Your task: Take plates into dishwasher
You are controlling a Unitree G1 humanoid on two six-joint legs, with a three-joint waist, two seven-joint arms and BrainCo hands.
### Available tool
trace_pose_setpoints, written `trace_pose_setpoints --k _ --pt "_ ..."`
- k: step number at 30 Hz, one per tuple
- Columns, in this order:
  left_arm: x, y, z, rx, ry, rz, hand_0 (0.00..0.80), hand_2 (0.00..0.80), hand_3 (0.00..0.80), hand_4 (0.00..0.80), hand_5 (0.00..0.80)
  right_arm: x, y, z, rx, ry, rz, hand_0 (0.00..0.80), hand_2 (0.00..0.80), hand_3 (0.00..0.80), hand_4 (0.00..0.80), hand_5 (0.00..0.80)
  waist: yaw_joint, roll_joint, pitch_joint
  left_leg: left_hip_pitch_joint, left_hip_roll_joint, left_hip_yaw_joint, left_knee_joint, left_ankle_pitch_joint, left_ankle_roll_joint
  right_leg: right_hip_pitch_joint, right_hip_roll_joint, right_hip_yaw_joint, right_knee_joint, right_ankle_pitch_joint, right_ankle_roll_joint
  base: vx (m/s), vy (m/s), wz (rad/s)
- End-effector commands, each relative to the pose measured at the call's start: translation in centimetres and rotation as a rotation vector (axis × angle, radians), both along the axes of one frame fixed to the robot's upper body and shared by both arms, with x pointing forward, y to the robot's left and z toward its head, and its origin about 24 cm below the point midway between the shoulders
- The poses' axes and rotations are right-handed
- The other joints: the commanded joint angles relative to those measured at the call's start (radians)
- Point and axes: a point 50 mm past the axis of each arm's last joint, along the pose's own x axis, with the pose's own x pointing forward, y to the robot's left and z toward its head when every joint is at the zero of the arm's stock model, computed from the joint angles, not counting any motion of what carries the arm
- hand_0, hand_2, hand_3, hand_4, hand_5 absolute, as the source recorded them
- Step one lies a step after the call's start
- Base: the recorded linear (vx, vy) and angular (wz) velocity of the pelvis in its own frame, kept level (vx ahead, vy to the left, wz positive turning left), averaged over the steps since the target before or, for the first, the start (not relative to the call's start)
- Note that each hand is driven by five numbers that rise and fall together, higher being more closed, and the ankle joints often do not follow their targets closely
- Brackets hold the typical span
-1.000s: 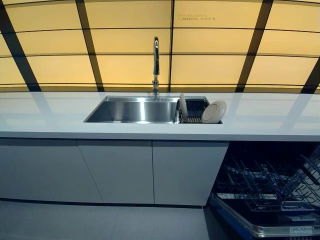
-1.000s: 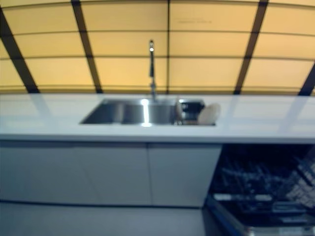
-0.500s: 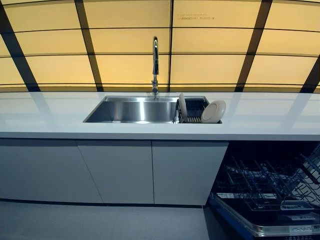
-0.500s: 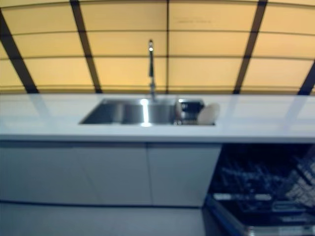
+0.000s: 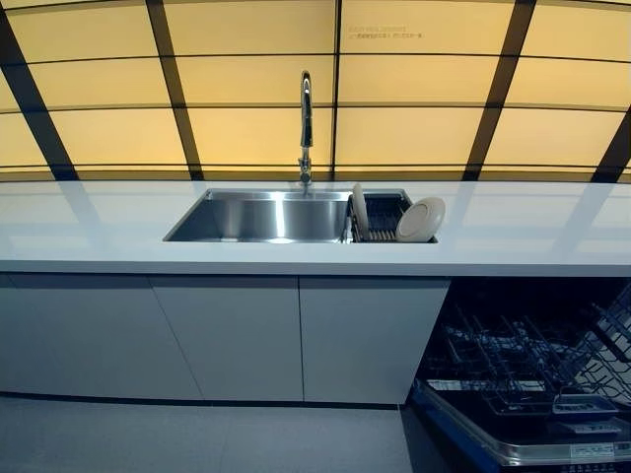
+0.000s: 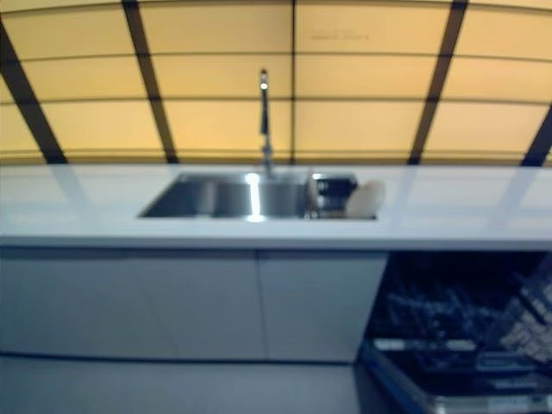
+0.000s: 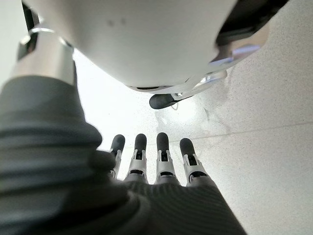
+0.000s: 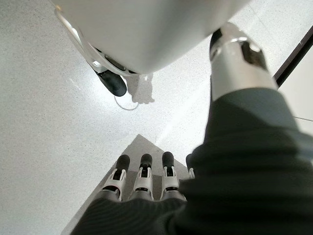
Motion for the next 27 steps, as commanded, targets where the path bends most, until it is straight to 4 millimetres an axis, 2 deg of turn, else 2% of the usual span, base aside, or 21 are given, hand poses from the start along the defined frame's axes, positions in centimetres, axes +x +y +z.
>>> trace_pose_setpoints --k 1,7,10,11,13,15,16,19,21,22,23,25,26,27 --pt "1.0 -0.5 0.0 -0.001 0.025 -0.071 0.0 0.0 0.0 0.0 0.0 3.7 1.5 0.7 0.042 -0.09 0.064 0.0 0.0 0.0 0.0 0.0 -0.013 -0.044 0.051 0.086 -0.088 -0.007 0.006 -0.115 0.093 -0.042 0.045 0.008 0.012 0.06 -0.033 0.0 0.0 0.0" --pt "1.0 0.1 0.1 0.01 0.029 -0.05 0.0 0.0 0.0 0.0 0.0 5.0 2.1 1.3 0.144 -0.165 0.1 0.0 0.0 0.0 0.0 0.0 -0.014 -0.045 0.048 0.091 -0.087 -0.007 0.004 -0.116 0.093 -0.038 0.048 0.008 0.011 0.06 -0.034 0.001 -0.001 -0.03" --pt "1.2 0.7 0.3 0.018 0.03 -0.054 0.0 0.0 0.0 0.0 0.0 6.9 2.9 2.4 0.253 -0.221 0.174 0.0 0.0 0.0 0.0 0.0 -0.014 -0.051 0.048 0.087 -0.085 -0.005 0.007 -0.111 0.089 -0.04 0.049 0.009 0.012 0.063 -0.034 -0.004 -0.013 0.0" --pt "1.2 1.1 0.4 0.025 0.026 -0.056 0.0 0.0 0.0 0.0 0.0 8.1 3.2 3.2 0.305 -0.247 0.212 0.0 0.0 0.0 0.0 0.0 -0.014 -0.055 0.05 0.085 -0.084 -0.002 0.009 -0.109 0.088 -0.042 0.05 0.01 0.013 0.064 -0.034 -0.02 -0.048 0.0" --pt "1.2 1.5 0.5 0.032 0.025 -0.059 0.0 0.0 0.0 0.0 0.0 9.4 3.5 4.3 0.358 -0.279 0.237 0.0 0.0 0.0 0.0 0.0 -0.013 -0.06 0.052 0.083 -0.082 0.0 0.01 -0.108 0.087 -0.043 0.051 0.01 0.013 0.065 -0.036 -0.018 -0.051 0.0" --pt "1.0 1.9 0.6 0.039 0.025 -0.061 0.0 0.0 0.0 0.0 0.0 11.1 4.1 6.0 0.435 -0.341 0.292 0.0 0.0 0.0 0.0 0.0 -0.013 -0.065 0.053 0.082 -0.081 0.002 0.01 -0.107 0.088 -0.044 0.052 0.011 0.013 0.065 -0.037 -0.007 -0.046 0.01" --pt "0.7 2.0 0.6 0.044 0.027 -0.059 0.0 0.0 0.0 0.0 0.0 12.3 4.4 7.6 0.481 -0.383 0.324 0.0 0.0 0.0 0.0 0.0 -0.015 -0.069 0.053 0.081 -0.081 0.003 0.009 -0.106 0.088 -0.046 0.054 0.012 0.013 0.065 -0.038 0.001 -0.033 0.0" --pt "0.0 2.2 0.5 0.051 0.03 -0.047 0.0 0.0 0.0 0.0 0.0 14.0 4.6 10.7 0.552 -0.471 0.403 0.0 0.0 0.0 0.0 0.0 -0.023 -0.075 0.049 0.084 -0.081 0.009 0.005 -0.108 0.086 -0.047 0.055 0.014 0.011 0.065 -0.038 0.001 -0.011 0.0" --pt "-0.5 2.4 0.4 0.058 0.033 -0.036 0.0 0.0 0.0 0.0 0.0 15.2 4.7 13.4 0.606 -0.559 0.446 0.0 0.0 0.0 0.0 0.0 -0.029 -0.079 0.046 0.084 -0.08 0.016 0.002 -0.109 0.083 -0.049 0.055 0.015 0.011 0.065 -0.038 0.008 -0.017 -0.01" --pt "-0.9 2.6 0.4 0.063 0.035 -0.021 0.0 0.0 0.0 0.0 0.0 16.4 4.6 16.1 0.652 -0.657 0.466 0.0 0.0 0.0 0.0 0.0 -0.037 -0.08 0.044 0.085 -0.079 0.022 0.001 -0.11 0.083 -0.051 0.055 0.018 0.016 0.062 -0.039 0.0 0.0 0.0" --pt "-1.0 2.6 0.4 0.064 0.036 -0.019 0.0 0.0 0.0 0.0 0.0 16.6 4.6 16.7 0.664 -0.683 0.468 0.0 0.0 0.0 0.0 0.0 -0.038 -0.08 0.044 0.085 -0.078 0.024 0.001 -0.11 0.083 -0.051 0.055 0.019 0.018 0.061 -0.039 0.022 -0.04 -0.03" --pt "-1.6 2.7 0.3 0.072 0.042 0.002 0.0 0.0 0.0 0.0 0.0 17.9 4.8 20.7 0.773 -0.844 0.447 0.0 0.0 0.0 0.0 0.0 -0.05 -0.08 0.045 0.086 -0.071 0.033 0.006 -0.11 0.085 -0.06 0.056 0.031 0.044 0.047 -0.043 0.02 -0.055 -0.03" --pt "-1.7 2.7 0.3 0.073 0.042 0.005 0.0 0.0 0.0 0.0 0.0 18.0 4.8 21.2 0.791 -0.861 0.442 0.0 0.0 0.0 0.0 0.0 -0.052 -0.079 0.046 0.087 -0.069 0.034 0.007 -0.11 0.086 -0.062 0.057 0.033 0.051 0.044 -0.044 0.024 -0.085 -0.07" --pt "-1.9 2.8 0.3 0.079 0.042 0.012 0.0 0.0 0.0 0.0 0.0 18.4 4.7 23.2 0.85 -0.948 0.429 0.0 0.0 0.0 0.0 0.0 -0.057 -0.078 0.05 0.088 -0.065 0.034 0.013 -0.111 0.089 -0.067 0.06 0.041 0.066 0.035 -0.048 0.02 -0.069 -0.06"
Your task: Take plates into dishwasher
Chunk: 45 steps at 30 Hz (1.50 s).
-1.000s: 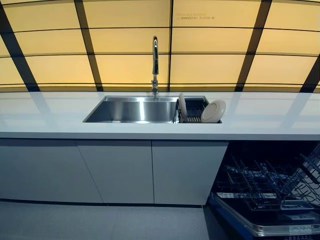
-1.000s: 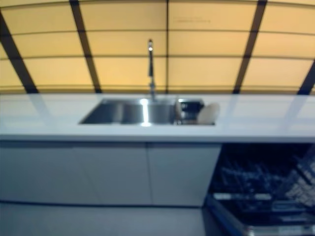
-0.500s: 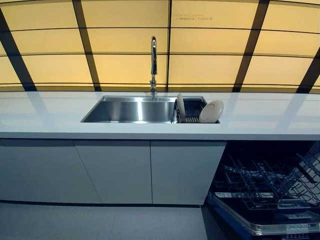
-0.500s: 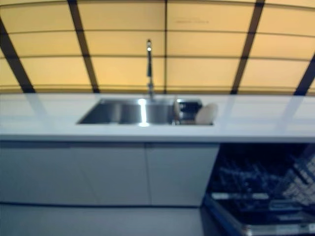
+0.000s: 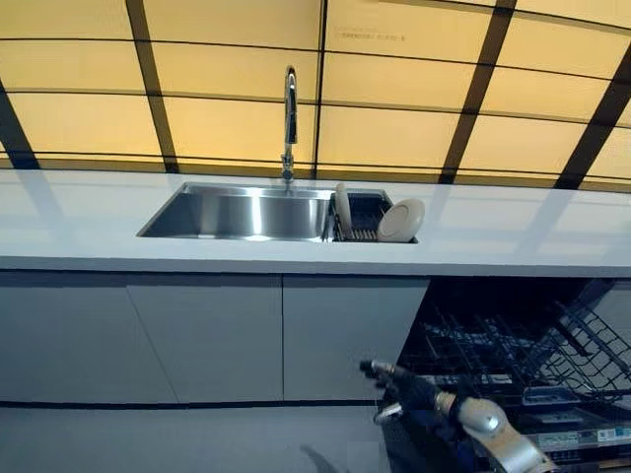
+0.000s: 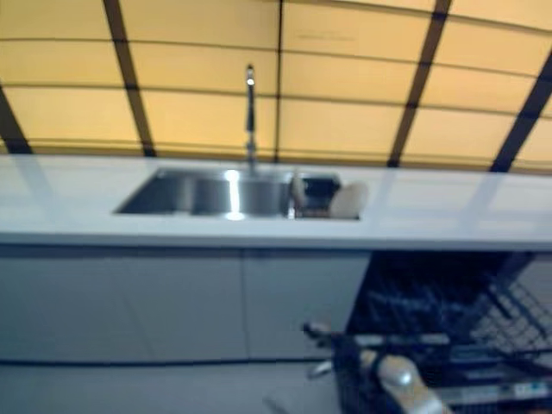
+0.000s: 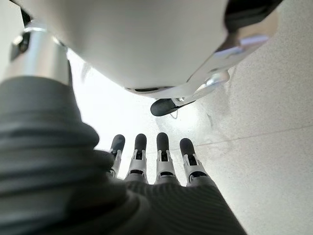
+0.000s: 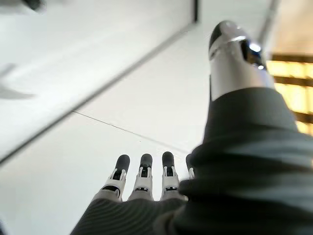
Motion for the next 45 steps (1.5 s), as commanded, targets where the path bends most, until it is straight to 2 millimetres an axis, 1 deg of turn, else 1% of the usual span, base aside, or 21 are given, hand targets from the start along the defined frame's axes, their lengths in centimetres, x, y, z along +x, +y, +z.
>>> trace_pose_setpoints --k 1,4,6,9,10,11,13,16,18,20,22,25,29,32,33,37,39,42,43,44,45 --pt "-0.7 0.9 0.0 0.059 0.044 -0.03 0.0 0.0 0.0 0.0 0.0 2.8 1.0 5.7 0.217 -0.197 0.016 0.0 0.0 0.0 0.0 0.0 -0.002 -0.024 0.042 0.077 -0.068 0.016 0.017 -0.109 0.09 -0.067 0.058 0.025 0.068 0.033 -0.049 0.032 -0.124 -0.05" --pt "-0.7 1.1 0.0 0.084 0.021 -0.033 0.0 0.0 0.0 0.0 0.0 3.9 0.3 9.3 0.362 -0.315 0.008 0.0 0.0 0.0 0.0 0.0 -0.004 -0.028 0.048 0.086 -0.056 0.01 0.044 -0.124 0.091 -0.061 0.068 0.037 0.079 0.017 -0.064 0.054 -0.127 -0.04" --pt "-0.6 1.2 0.1 0.097 0.008 -0.024 0.0 0.0 0.0 0.0 0.0 4.4 0.0 10.4 0.407 -0.338 -0.003 0.0 0.0 0.0 0.0 0.0 -0.004 -0.032 0.049 0.085 -0.048 0.01 0.073 -0.136 0.086 -0.058 0.072 0.038 0.083 0.01 -0.073 0.084 -0.129 -0.13" --pt "-0.1 1.5 0.2 0.123 -0.018 -0.001 0.0 0.0 0.0 0.0 0.0 5.7 -1.1 12.9 0.433 -0.431 -0.081 0.0 0.0 0.0 0.0 0.0 0.006 -0.051 0.059 0.047 -0.035 -0.006 0.212 -0.163 0.072 -0.052 0.073 0.036 0.103 0.0 -0.101 0.064 -0.126 -0.04" --pt "0.2 1.6 0.3 0.134 -0.038 0.016 0.0 0.0 0.0 0.0 0.0 6.3 -1.7 14.0 0.444 -0.478 -0.124 0.0 0.0 0.0 0.0 0.0 0.023 -0.068 0.078 -0.021 -0.035 -0.033 0.37 -0.131 0.066 -0.049 0.072 0.033 0.114 -0.006 -0.127 0.032 -0.147 0.0" --pt "0.3 1.6 0.3 0.134 -0.04 0.018 0.0 0.0 0.0 0.0 0.0 6.3 -1.7 14.1 0.445 -0.479 -0.125 0.0 0.0 0.0 0.0 0.0 0.022 -0.067 0.079 -0.034 -0.034 -0.038 0.39 -0.131 0.065 -0.051 0.074 0.031 0.116 -0.007 -0.129 0.022 -0.137 -0.02" --pt "0.6 1.6 0.4 0.128 -0.054 0.046 0.0 0.0 0.0 0.0 0.0 6.8 -2.2 14.7 0.433 -0.521 -0.179 0.0 0.0 0.0 0.0 0.0 0.04 -0.072 0.105 -0.141 -0.043 -0.058 0.526 -0.059 0.056 -0.043 0.085 0.04 0.132 -0.017 -0.157 0.062 -0.048 0.02" --pt "0.8 1.6 0.4 0.126 -0.064 0.066 0.0 0.0 0.0 0.0 0.0 8.0 -2.4 15.6 0.414 -0.539 -0.227 0.0 0.0 0.0 0.0 0.0 0.086 -0.043 0.138 -0.243 -0.057 -0.081 0.444 0.044 0.037 0.001 0.12 0.092 0.132 -0.035 -0.151 0.228 0.067 -0.22" --pt "1.1 1.7 0.5 0.133 -0.061 0.054 0.0 0.0 0.0 0.0 0.0 9.1 -3.1 16.5 0.396 -0.524 -0.286 0.0 0.0 0.0 0.0 0.0 0.121 -0.013 0.141 -0.267 0.0 -0.066 0.251 0.184 -0.004 0.071 0.144 0.103 0.108 -0.062 -0.141 0.379 0.137 -0.66" --pt "0.8 1.7 0.4 0.133 -0.051 0.053 0.0 0.0 0.0 0.0 0.0 9.6 -3.9 16.9 0.38 -0.503 -0.317 0.0 0.0 0.0 0.0 0.0 0.157 -0.01 0.141 -0.3 0.018 -0.091 0.112 0.26 -0.027 0.131 0.139 0.135 0.091 -0.082 -0.133 0.475 0.167 -0.4" --pt "0.5 1.8 0.4 0.128 -0.041 0.062 0.0 0.0 0.0 0.0 0.0 9.8 -4.6 16.9 0.367 -0.483 -0.319 0.0 0.0 0.0 0.0 0.0 0.173 -0.013 0.137 -0.315 0.029 -0.093 0.065 0.268 -0.032 0.161 0.129 0.156 0.089 -0.1 -0.128 0.41 0.179 -0.06" --pt "0.1 2.1 0.4 0.124 -0.043 0.11 0.0 0.0 0.0 0.0 0.0 9.6 -5.7 16.4 0.355 -0.458 -0.317 0.0 0.0 0.0 0.0 0.0 0.172 -0.012 0.113 -0.311 0.044 -0.062 0.085 0.23 -0.024 0.199 0.095 0.167 0.104 -0.145 -0.106 0.308 0.195 -0.17" --pt "1.9 3.2 1.0 0.168 -0.064 0.104 0.0 0.0 0.0 0.0 0.0 9.7 -5.0 14.6 0.416 -0.425 -0.341 0.0 0.0 0.0 0.0 0.0 0.17 -0.037 0.073 -0.299 0.006 -0.038 0.171 0.063 0.044 0.212 -0.003 0.133 0.161 -0.151 -0.05 0.231 0.13 -0.37" --pt "2.7 3.3 1.3 0.169 -0.071 0.078 0.0 0.0 0.0 0.0 0.0 9.6 -4.7 13.8 0.441 -0.413 -0.381 0.0 0.0 0.0 0.0 0.0 0.164 -0.05 0.058 -0.302 -0.018 -0.025 0.206 0.035 0.065 0.188 -0.032 0.119 0.207 -0.092 -0.023 0.199 0.135 -0.13" --pt "3.1 3.2 1.3 0.173 -0.076 0.052 0.0 0.0 0.0 0.0 0.0 9.6 -4.7 13.5 0.461 -0.413 -0.404 0.0 0.0 0.0 0.0 0.0 0.159 -0.055 0.051 -0.29 -0.042 -0.033 0.209 0.017 0.084 0.153 -0.052 0.119 0.253 -0.034 -0.012 0.16 0.134 0.18" --pt "3.5 3.8 1.6 0.194 -0.072 0.037 0.0 0.0 0.0 0.0 0.0 9.7 -4.8 13.7 0.498 -0.433 -0.426 0.0 0.0 0.0 0.0 0.0 0.169 -0.059 0.031 -0.302 -0.076 -0.021 0.222 -0.016 0.117 0.133 -0.094 0.111 0.325 0.048 -0.015 0.16 0.122 0.13" --pt "3.4 4.4 1.8 0.212 -0.069 0.041 0.0 0.0 0.0 0.0 0.0 9.8 -4.4 14.1 0.511 -0.447 -0.414 0.0 0.0 0.0 0.0 0.0 0.184 -0.055 0.019 -0.314 -0.094 -0.018 0.231 -0.032 0.14 0.117 -0.13 0.101 0.417 0.129 -0.007 0.099 0.101 -0.26" --pt "2.9 4.9 1.8 0.221 -0.049 0.031 0.0 0.0 0.0 0.0 0.0 9.8 -4.4 14.4 0.512 -0.457 -0.409 0.0 0.0 0.0 0.0 0.0 0.172 -0.04 0.019 -0.285 -0.107 -0.028 0.219 -0.049 0.154 0.049 -0.101 0.128 0.524 0.149 -0.01 0.212 0.156 -0.17" --pt "2.4 5.3 1.9 0.232 -0.027 0.016 0.0 0.0 0.0 0.0 0.0 9.7 -4.4 14.5 0.503 -0.46 -0.421 0.0 0.0 0.0 0.0 0.0 0.142 -0.047 0.026 -0.248 -0.14 -0.049 0.211 -0.064 0.164 -0.017 -0.037 0.15 0.551 0.119 -0.016 0.323 0.134 0.11" --pt "2.0 5.4 1.8 0.236 -0.013 0.006 0.0 0.0 0.0 0.0 0.0 9.5 -4.6 14.4 0.494 -0.462 -0.431 0.0 0.0 0.0 0.0 0.0 0.128 -0.043 0.026 -0.222 -0.145 -0.054 0.199 -0.066 0.163 -0.061 -0.007 0.143 0.541 0.12 -0.021 0.415 0.119 0.41" --pt "1.5 5.5 1.8 0.24 0.002 0.002 0.0 0.0 0.0 0.0 0.0 9.4 -4.8 14.6 0.494 -0.465 -0.434 0.0 0.0 0.0 0.0 0.0 0.105 -0.04 0.038 -0.165 -0.145 -0.057 0.18 -0.078 0.156 -0.134 -0.01 0.114 0.515 0.111 -0.024 0.348 0.026 0.44"
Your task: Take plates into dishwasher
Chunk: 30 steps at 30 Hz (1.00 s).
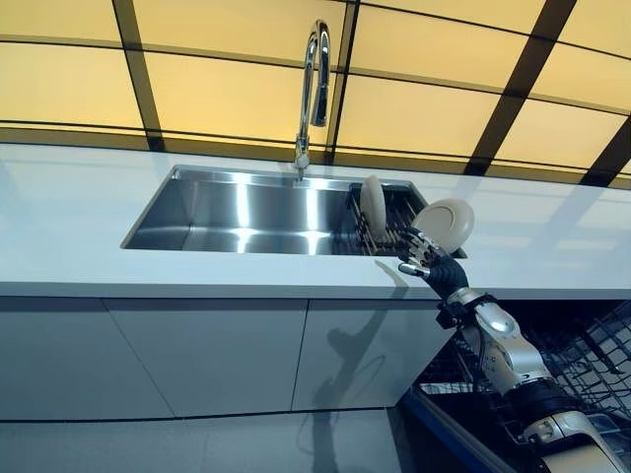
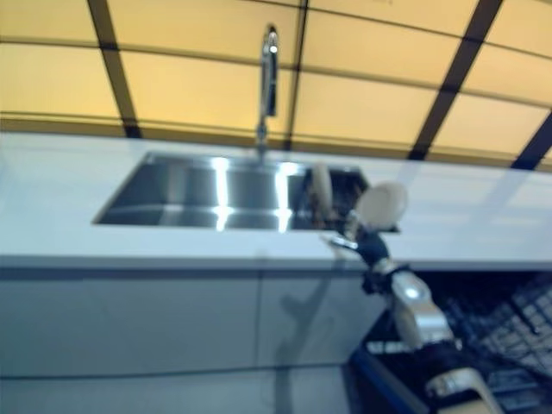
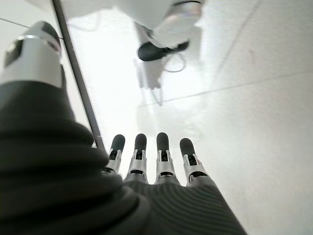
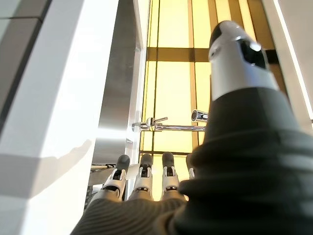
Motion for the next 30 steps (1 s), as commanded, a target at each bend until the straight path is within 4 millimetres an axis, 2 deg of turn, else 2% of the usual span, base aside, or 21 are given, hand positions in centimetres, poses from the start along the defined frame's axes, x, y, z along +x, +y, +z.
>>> trace_pose_setpoints --k 1,3,4,6,7,9,13,22,28,30 --pt "-2.0 0.6 -0.2 0.024 0.074 -0.038 0.0 0.0 0.0 0.0 0.0 0.3 -2.1 5.2 0.002 -0.192 -0.074 0.0 0.0 0.0 0.0 0.0 -0.036 0.022 -0.014 0.007 0.0 -0.022 -0.001 0.009 -0.019 -0.111 0.097 -0.077 -0.155 0.2 -0.047 0.302 -0.031 0.32" --pt "-2.2 0.7 -0.2 0.024 0.072 -0.034 0.0 0.0 0.0 0.0 0.0 0.2 -2.3 5.3 -0.002 -0.197 -0.081 0.0 0.0 0.0 0.0 0.0 -0.059 0.021 0.002 0.062 -0.002 -0.031 -0.022 -0.013 -0.027 -0.189 0.081 -0.103 -0.221 0.225 -0.045 0.276 -0.106 -0.01" --pt "-2.3 0.7 -0.2 0.019 0.068 -0.024 0.0 0.0 0.0 0.0 0.0 0.1 -2.6 5.5 -0.004 -0.203 -0.086 0.0 0.0 0.0 0.0 0.0 -0.078 0.014 0.019 0.111 -0.007 -0.031 -0.034 -0.045 -0.034 -0.233 0.059 -0.14 -0.302 0.25 -0.037 0.349 -0.161 0.29" --pt "-1.9 0.6 -0.2 0.013 0.055 -0.02 0.0 0.0 0.0 0.0 0.0 0.3 -3.4 6.5 -0.017 -0.214 -0.103 0.0 0.0 0.0 0.0 0.0 -0.108 0.019 0.033 0.168 -0.003 -0.063 -0.051 -0.094 -0.038 -0.283 0.074 -0.141 -0.418 0.276 -0.025 0.345 -0.138 0.44" --pt "-1.7 0.5 -0.1 0.011 0.05 -0.018 0.0 0.0 0.0 0.0 0.0 0.3 -3.7 6.9 -0.023 -0.217 -0.116 0.0 0.0 0.0 0.0 0.0 -0.116 0.021 0.034 0.177 0.001 -0.072 -0.048 -0.108 -0.037 -0.292 0.076 -0.129 -0.419 0.269 -0.027 0.254 -0.105 0.36" --pt "-1.8 0.3 -0.3 0.006 0.042 0.012 0.0 0.0 0.0 0.0 0.0 0.5 -3.9 7.2 -0.027 -0.204 -0.134 0.0 0.0 0.0 0.0 0.0 -0.111 0.01 0.018 0.176 0.0 -0.069 -0.033 -0.121 -0.046 -0.229 0.077 -0.134 -0.459 0.253 -0.025 0.192 -0.08 0.5" --pt "-2.2 -0.4 -0.6 -0.021 0.057 0.009 0.0 0.0 0.0 0.0 0.0 0.5 -4.3 6.7 -0.066 -0.174 -0.166 0.0 0.0 0.0 0.0 0.0 -0.109 0.009 -0.014 0.204 0.027 -0.048 -0.061 -0.102 -0.076 -0.153 0.082 -0.145 -0.511 0.242 -0.026 0.225 -0.062 0.52" --pt "-2.5 -0.1 -0.5 0.0 0.077 0.013 0.0 0.0 0.0 0.0 0.0 0.5 -4.3 5.5 -0.084 -0.139 -0.244 0.0 0.0 0.0 0.0 0.0 -0.103 0.02 -0.019 0.205 0.051 -0.061 -0.123 -0.064 -0.086 -0.097 0.108 -0.134 -0.506 0.182 -0.038 0.118 -0.073 -0.07" --pt "-2.4 -0.4 -0.6 -0.013 0.065 0.011 0.0 0.0 0.0 0.0 0.0 0.8 -5.1 5.3 -0.137 -0.107 -0.289 0.0 0.0 0.0 0.0 0.0 -0.107 0.018 -0.013 0.213 0.074 -0.079 -0.041 -0.105 -0.102 -0.098 0.117 -0.139 -0.462 0.144 -0.068 0.078 -0.092 0.09" --pt "-2.3 -0.7 -0.7 -0.019 0.055 0.02 0.0 0.0 0.0 0.0 0.0 0.9 -5.5 5.3 -0.142 -0.091 -0.312 0.0 0.0 0.0 0.0 0.0 -0.106 0.014 -0.014 0.206 0.083 -0.094 0.04 -0.083 -0.118 -0.094 0.129 -0.146 -0.468 0.14 -0.088 0.026 -0.076 0.01"
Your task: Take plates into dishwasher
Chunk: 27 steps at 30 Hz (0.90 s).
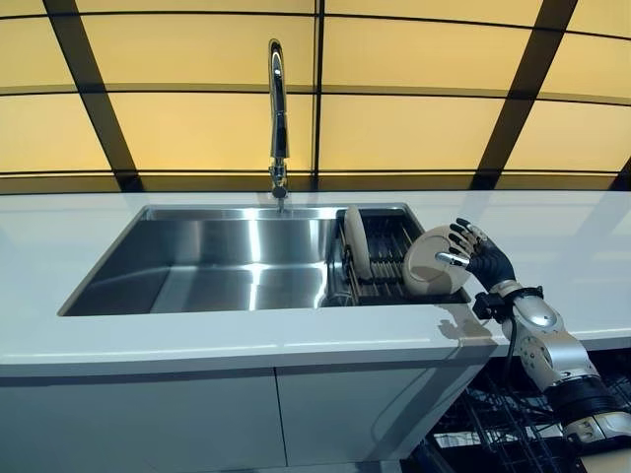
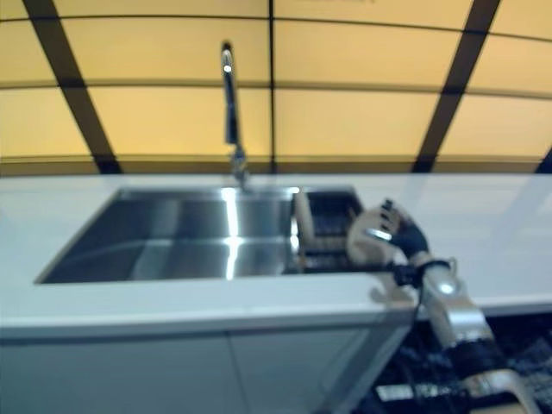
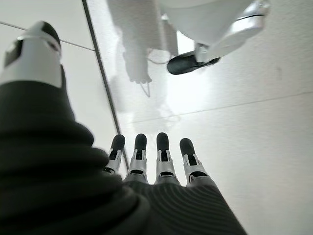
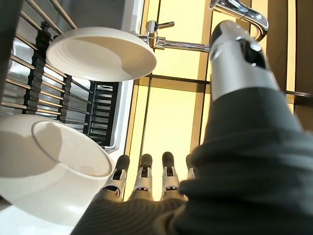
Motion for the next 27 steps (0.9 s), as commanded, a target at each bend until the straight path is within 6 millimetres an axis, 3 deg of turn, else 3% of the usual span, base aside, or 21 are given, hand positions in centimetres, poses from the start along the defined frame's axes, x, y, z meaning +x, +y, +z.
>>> trace_pose_setpoints --k 1,3,5,6,8,14,27 --pt "0.0 1.7 0.5 0.051 -0.006 0.007 0.0 0.0 0.0 0.0 0.0 1.5 -0.2 3.1 -0.01 -0.09 -0.057 0.0 0.0 0.0 0.0 0.0 0.01 -0.072 -0.006 -0.087 -0.041 -0.051 0.271 0.07 0.032 0.029 -0.082 0.022 0.106 -0.111 0.071 0.004 -0.081 0.1" --pt "0.6 1.2 0.5 0.04 -0.028 -0.001 0.0 0.0 0.0 0.0 0.0 1.6 -0.2 2.6 -0.011 -0.067 -0.093 0.0 0.0 0.0 0.0 0.0 0.037 -0.076 0.017 -0.211 -0.048 -0.069 0.365 0.18 0.013 0.076 -0.07 0.036 0.088 -0.122 0.059 0.035 -0.044 0.12" --pt "0.8 0.5 0.3 0.027 -0.04 -0.012 0.0 0.0 0.0 0.0 0.0 1.8 0.0 2.1 -0.02 -0.058 -0.111 0.0 0.0 0.0 0.0 0.0 0.065 -0.064 0.044 -0.272 -0.032 -0.048 0.268 0.185 0.008 0.117 -0.068 0.056 0.07 -0.123 0.077 0.101 0.06 -0.24" --pt "1.0 0.4 0.3 0.022 -0.036 -0.039 0.0 0.0 0.0 0.0 0.0 2.0 0.2 2.2 -0.017 -0.062 -0.119 0.0 0.0 0.0 0.0 0.0 0.081 -0.053 0.065 -0.313 -0.012 -0.023 0.251 0.236 -0.003 0.146 -0.066 0.067 0.065 -0.131 0.08 0.077 0.064 -0.66" --pt "1.6 0.4 0.4 0.031 -0.04 -0.039 0.0 0.0 0.0 0.0 0.0 2.1 0.1 2.8 -0.026 -0.074 -0.128 0.0 0.0 0.0 0.0 0.0 0.075 -0.059 0.056 -0.26 -0.026 -0.007 0.177 0.157 0.019 0.152 -0.093 0.047 0.048 -0.119 0.094 0.078 0.082 -0.45" --pt "1.4 1.0 0.6 0.065 -0.027 -0.033 0.0 0.0 0.0 0.0 0.0 2.2 -2.3 5.0 -0.029 -0.109 -0.19 0.0 0.0 0.0 0.0 0.0 0.068 -0.047 0.0 -0.144 -0.046 -0.003 -0.011 0.152 0.021 0.157 -0.084 0.019 -0.014 -0.098 0.113 0.063 0.054 -0.09" --pt "0.0 1.2 0.4 0.045 0.009 -0.058 0.0 0.0 0.0 0.0 0.0 2.0 -5.1 7.1 -0.098 -0.1 -0.297 0.0 0.0 0.0 0.0 0.0 0.064 -0.048 -0.032 -0.131 -0.04 0.032 -0.025 0.134 0.032 0.153 -0.083 0.018 -0.024 -0.105 0.118 0.008 -0.002 0.05"
